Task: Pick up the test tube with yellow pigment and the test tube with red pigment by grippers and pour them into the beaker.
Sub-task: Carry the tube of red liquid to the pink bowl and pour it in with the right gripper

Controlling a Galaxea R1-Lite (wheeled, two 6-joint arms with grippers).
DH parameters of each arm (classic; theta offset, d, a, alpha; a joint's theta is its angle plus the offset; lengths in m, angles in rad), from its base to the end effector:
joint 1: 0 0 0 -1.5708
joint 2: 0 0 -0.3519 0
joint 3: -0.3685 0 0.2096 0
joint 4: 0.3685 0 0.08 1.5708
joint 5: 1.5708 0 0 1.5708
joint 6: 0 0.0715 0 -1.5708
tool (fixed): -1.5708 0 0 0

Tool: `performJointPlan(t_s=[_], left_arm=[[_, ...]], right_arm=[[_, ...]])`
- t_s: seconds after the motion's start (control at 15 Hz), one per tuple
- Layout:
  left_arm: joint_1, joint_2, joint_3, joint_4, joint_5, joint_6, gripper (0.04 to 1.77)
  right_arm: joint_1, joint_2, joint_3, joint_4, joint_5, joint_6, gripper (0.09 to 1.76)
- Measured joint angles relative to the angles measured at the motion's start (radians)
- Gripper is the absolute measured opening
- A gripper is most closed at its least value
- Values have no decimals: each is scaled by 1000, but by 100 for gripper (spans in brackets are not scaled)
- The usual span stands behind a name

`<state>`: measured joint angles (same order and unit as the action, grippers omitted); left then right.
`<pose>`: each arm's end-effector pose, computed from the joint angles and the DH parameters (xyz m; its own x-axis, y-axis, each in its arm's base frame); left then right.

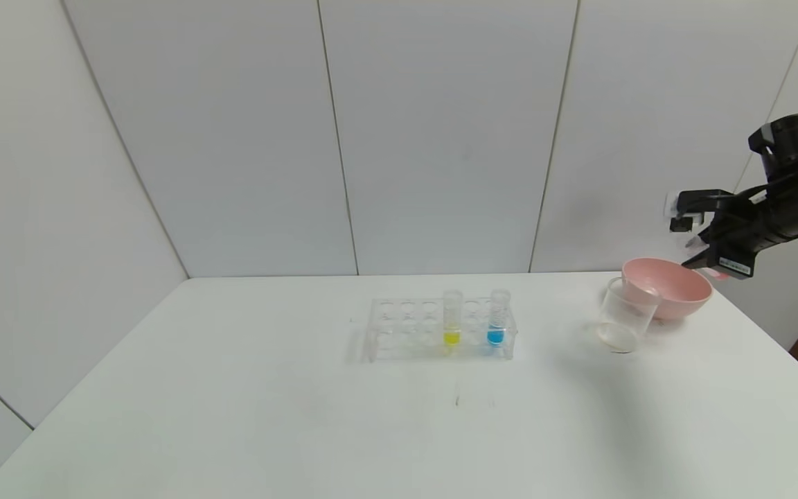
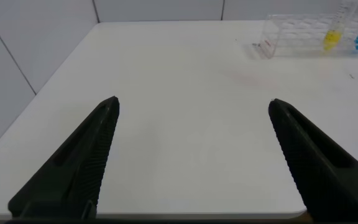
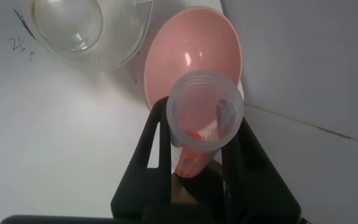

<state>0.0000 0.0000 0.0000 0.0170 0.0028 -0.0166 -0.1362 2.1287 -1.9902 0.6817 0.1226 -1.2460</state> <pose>-0.0049 0.0002 0.0729 0.9999 0.0028 -0.0170 -0.0031 0.9999 -0.0165 0.4900 -0.0583 0.2359 0.6873 0.0292 -0.7258 -0.6700 0.4115 -0.6179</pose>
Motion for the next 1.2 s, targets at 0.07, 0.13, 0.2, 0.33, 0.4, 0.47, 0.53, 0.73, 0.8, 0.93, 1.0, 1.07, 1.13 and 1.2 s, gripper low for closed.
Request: performJointPlan(t_s=[0.07, 0.13, 0.2, 0.33, 0.4, 0.47, 0.53, 0.73, 0.8, 0.93, 1.0, 1.07, 1.13, 1.2], left_arm=[[0, 0, 0, 0, 0, 0, 172], [0, 0, 0, 0, 0, 0, 172], [0, 0, 0, 0, 0, 0, 172], [0, 0, 0, 0, 0, 0, 172], [0, 0, 0, 0, 0, 0, 172], [0, 0, 0, 0, 0, 0, 172], [0, 0, 0, 0, 0, 0, 172], [0, 0, 0, 0, 0, 0, 172], [0, 0, 0, 0, 0, 0, 172], [0, 0, 0, 0, 0, 0, 172], [0, 0, 0, 0, 0, 0, 172], [0, 0, 0, 0, 0, 0, 172], [0, 0, 0, 0, 0, 0, 172], [0, 0, 0, 0, 0, 0, 172]], right_arm=[[15, 0, -1, 1, -15, -2, 52], [31, 0, -1, 2, -31, -3, 52], [48, 0, -1, 3, -52, -4, 52], [72, 0, -1, 5, -78, -4, 52], [79, 1, -1, 5, -96, -4, 52], [84, 2, -1, 5, -111, -4, 52], [89, 2, -2, 5, -121, -4, 52], [97, 3, -6, 10, -157, -4, 52], [99, 4, -7, 19, -174, -6, 52], [106, 5, -7, 30, -184, -7, 52], [110, 5, -7, 36, -186, -7, 52], [115, 5, -7, 46, -191, -7, 52], [120, 4, -7, 58, -216, -7, 52], [126, 4, -7, 65, -242, -7, 52]])
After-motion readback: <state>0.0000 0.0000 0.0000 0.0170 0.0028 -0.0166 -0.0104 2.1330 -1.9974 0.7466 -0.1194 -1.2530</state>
